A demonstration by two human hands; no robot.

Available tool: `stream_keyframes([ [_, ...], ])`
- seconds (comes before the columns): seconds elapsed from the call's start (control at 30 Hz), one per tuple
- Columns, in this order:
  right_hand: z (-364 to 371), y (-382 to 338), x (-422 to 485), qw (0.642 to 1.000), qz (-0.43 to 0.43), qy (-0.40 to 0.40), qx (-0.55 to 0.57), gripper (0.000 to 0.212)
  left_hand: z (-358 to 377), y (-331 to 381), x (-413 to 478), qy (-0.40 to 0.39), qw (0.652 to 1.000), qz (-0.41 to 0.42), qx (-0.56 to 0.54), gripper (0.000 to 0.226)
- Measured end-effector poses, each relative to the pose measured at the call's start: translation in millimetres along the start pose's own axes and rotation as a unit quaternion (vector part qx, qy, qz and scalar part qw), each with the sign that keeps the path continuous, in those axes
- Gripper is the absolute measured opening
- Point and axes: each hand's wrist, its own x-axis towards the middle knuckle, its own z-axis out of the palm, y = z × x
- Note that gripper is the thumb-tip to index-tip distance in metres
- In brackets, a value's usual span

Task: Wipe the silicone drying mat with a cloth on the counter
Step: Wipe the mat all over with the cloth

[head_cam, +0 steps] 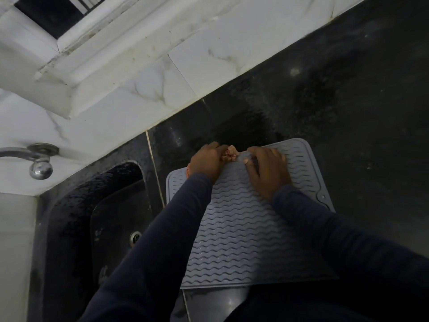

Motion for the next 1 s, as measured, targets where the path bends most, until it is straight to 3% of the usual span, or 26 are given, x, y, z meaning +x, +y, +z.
stream_keyframes([
  [0.47, -1, -2, -2, 0.999, 0.001, -0.01, -0.031, 0.037, 7, -61, -30, 0.018, 0.998, -0.037, 0.044, 0.037],
  [0.87, -3, -4, -4, 0.999, -0.02, -0.011, -0.042, 0.035, -4, -131, -72, -0.018, 0.976, -0.206, -0.064, 0.037],
  [1.0, 1, -2, -2, 0.998, -0.025, -0.007, -0.053, 0.036, -9, -126, -62, -0.013, 0.968, -0.247, -0.042, 0.034],
])
